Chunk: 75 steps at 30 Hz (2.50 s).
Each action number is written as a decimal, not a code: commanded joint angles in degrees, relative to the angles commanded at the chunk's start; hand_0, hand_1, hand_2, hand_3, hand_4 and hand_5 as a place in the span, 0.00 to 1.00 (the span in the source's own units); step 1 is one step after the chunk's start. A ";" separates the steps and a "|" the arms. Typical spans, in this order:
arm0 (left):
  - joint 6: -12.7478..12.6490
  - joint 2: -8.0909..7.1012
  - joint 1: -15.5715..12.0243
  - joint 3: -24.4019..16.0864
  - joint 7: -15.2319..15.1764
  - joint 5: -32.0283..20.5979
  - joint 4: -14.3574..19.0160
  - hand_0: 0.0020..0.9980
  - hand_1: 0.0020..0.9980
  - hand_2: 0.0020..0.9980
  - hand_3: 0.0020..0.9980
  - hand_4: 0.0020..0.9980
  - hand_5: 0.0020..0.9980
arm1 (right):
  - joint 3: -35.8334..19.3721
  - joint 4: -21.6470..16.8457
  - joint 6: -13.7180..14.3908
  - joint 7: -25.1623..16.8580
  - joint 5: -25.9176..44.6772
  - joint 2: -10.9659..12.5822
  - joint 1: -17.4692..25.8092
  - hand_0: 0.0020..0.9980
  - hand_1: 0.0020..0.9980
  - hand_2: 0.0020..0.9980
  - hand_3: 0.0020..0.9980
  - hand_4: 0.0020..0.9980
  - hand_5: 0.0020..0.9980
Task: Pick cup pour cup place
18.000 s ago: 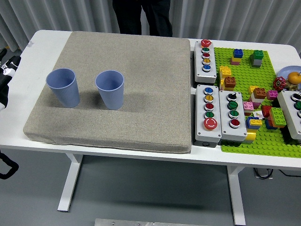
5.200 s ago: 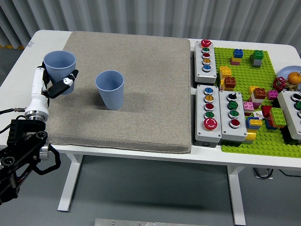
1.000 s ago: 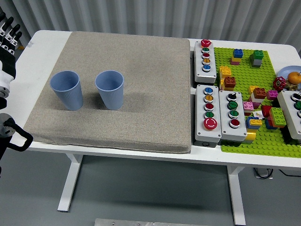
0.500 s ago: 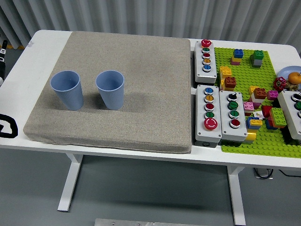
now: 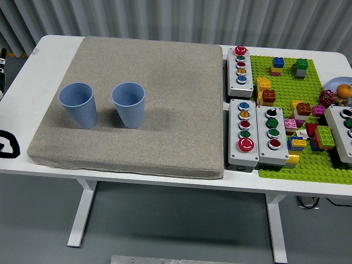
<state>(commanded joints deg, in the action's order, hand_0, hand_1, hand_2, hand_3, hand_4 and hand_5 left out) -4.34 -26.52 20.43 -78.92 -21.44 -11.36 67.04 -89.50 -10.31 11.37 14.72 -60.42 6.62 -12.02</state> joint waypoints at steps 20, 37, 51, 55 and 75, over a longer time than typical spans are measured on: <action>-1.43 -0.24 -0.13 -1.83 0.81 5.05 1.29 0.86 0.83 0.89 0.92 0.73 1.00 | -0.32 0.00 0.04 0.09 -0.35 -0.09 -0.13 0.71 0.66 0.63 0.59 0.00 0.11; -1.83 -0.18 -0.16 -1.91 1.29 6.75 2.20 0.86 0.83 0.90 0.92 0.73 1.00 | -0.37 0.00 0.16 0.35 -0.54 -0.07 -0.47 0.71 0.66 0.63 0.59 0.00 0.11; -2.13 0.12 0.62 -2.18 1.36 6.91 2.32 0.86 0.83 0.90 0.92 0.73 1.00 | 0.13 0.00 0.56 -0.97 2.76 0.63 -0.82 0.71 0.66 0.63 0.59 0.00 0.11; -2.16 -0.22 1.43 -1.44 1.50 7.54 2.93 0.86 0.83 0.90 0.92 0.73 1.00 | -0.28 0.00 0.68 -0.76 2.51 0.48 -1.22 0.71 0.66 0.63 0.59 0.00 0.11; -2.44 -0.06 -0.90 -1.49 1.38 8.42 4.10 0.86 0.83 0.90 0.92 0.73 1.00 | 0.17 0.00 0.75 -0.17 2.04 0.01 0.18 0.71 0.66 0.63 0.59 0.00 0.11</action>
<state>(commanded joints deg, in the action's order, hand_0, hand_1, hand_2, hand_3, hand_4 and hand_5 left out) -6.78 -26.59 19.53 -80.41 -20.06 -2.93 71.14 -89.34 -10.31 12.12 14.55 -58.38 6.63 -11.84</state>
